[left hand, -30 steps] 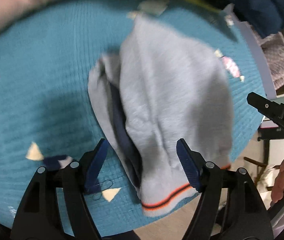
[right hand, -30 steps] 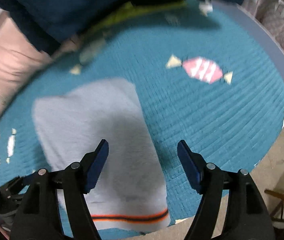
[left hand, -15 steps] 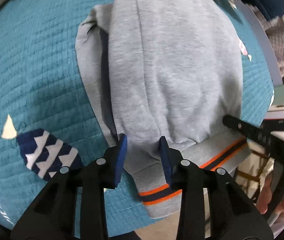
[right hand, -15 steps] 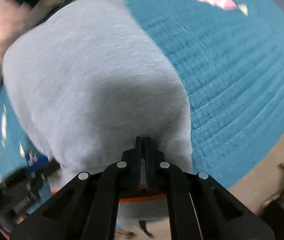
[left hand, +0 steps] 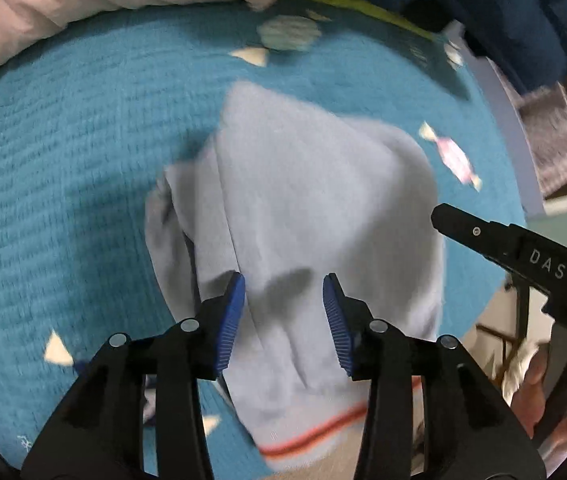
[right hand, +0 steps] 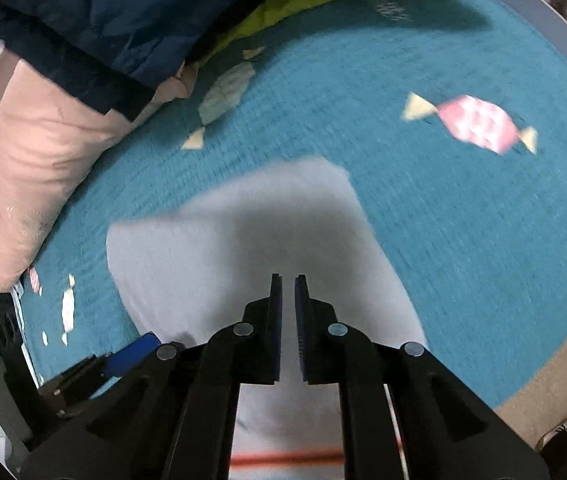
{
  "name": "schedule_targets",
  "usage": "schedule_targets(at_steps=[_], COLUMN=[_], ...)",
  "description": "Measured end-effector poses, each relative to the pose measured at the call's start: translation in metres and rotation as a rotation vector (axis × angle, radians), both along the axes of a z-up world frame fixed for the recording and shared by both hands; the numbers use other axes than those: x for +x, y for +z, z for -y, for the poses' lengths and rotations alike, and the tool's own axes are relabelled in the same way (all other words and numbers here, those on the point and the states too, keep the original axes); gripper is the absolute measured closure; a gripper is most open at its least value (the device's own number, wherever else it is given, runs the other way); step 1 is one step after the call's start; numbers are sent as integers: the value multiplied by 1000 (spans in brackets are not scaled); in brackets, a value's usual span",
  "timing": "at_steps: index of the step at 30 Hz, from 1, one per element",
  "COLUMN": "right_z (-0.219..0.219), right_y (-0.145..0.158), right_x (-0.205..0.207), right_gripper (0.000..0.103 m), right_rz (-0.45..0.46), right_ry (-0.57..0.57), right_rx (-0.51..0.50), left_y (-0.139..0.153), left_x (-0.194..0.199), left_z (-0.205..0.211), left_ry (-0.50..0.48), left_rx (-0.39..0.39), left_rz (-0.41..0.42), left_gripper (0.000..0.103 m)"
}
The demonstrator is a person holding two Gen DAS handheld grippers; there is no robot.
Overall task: Fold large clothes
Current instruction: 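Lower the bundle onto the bed and open both grippers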
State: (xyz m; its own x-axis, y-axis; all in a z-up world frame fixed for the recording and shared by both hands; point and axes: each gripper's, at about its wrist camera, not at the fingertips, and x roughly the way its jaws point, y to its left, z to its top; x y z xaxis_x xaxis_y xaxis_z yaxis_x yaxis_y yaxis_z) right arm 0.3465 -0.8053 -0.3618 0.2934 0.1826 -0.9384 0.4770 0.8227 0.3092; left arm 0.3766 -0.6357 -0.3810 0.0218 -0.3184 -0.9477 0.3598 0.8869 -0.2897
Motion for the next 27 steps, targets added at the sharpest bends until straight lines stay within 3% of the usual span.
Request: schedule_targets(at_steps=[1,3,6,13,15,16,17,19,22,27], right_z=[-1,3,9,14,14,10,6,-4,-19,-44], right_y=[-8,-33,-67,-48,-37,-29,-21,3,32,67], right_x=[8,24,29,17,9,4,0,-13,-32,-61], right_gripper=[95,98,101,97,87,70,43,24,21,21], right_rz=[-13,-52,-66,-39,-31,-13,7,49,112,128], right_ry=[-3,-33,-68,-89,-119,-116,-110,-113,-96,-99], right_rx=[-7,10,13,49,60,62,58,-13,-59,-153], left_y=[-4,-16,-25,-17,-10,-6,-3,8,28,61], left_x=[9,17,16,8,1,-3,-5,-14,-27,-47], left_z=[-1,-5,3,-3,-5,-8,-8,-13,-24,-51], left_ry=[20,58,26,18,12,9,6,-7,-10,-15], left_rx=[8,-12,-10,23,58,52,49,68,81,94], left_rz=[-7,-36,30,57,60,55,56,93,149,217], left_gripper=[69,69,68,68,66,64,54,44,41,35])
